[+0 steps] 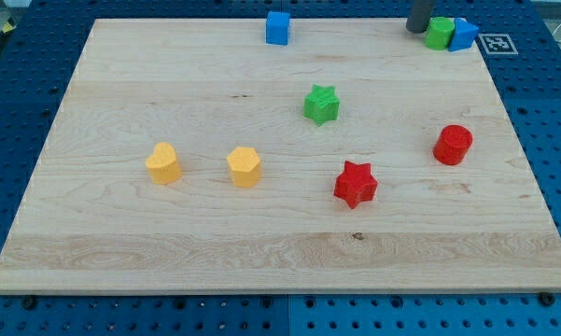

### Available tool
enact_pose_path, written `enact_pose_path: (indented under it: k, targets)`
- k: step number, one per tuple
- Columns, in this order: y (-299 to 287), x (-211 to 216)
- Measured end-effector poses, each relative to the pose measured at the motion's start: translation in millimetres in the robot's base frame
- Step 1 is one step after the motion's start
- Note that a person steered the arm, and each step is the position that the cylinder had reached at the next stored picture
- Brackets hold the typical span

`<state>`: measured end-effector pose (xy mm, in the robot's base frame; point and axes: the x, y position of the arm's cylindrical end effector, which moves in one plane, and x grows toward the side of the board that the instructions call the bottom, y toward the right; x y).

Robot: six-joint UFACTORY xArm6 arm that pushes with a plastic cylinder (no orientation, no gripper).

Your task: Push the green star right a bit

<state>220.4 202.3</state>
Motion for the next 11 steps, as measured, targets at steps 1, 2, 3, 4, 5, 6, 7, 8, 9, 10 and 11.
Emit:
enact_pose_path:
  k: [1,2,3,4,5,6,7,8,9,10,11]
  targets:
    - [-14.5,43.2]
    - [-36.5,102.8]
    - [-109.8,122.4]
    - [-195.7,120.3]
    - [-250.2,119.3]
    - [-254.1,143.0]
    - [-231.2,156.6]
    - [-187.4,158.3]
    - [-146.2,158.5]
    - [-143.4,160.0]
    - [-158.7,186.2]
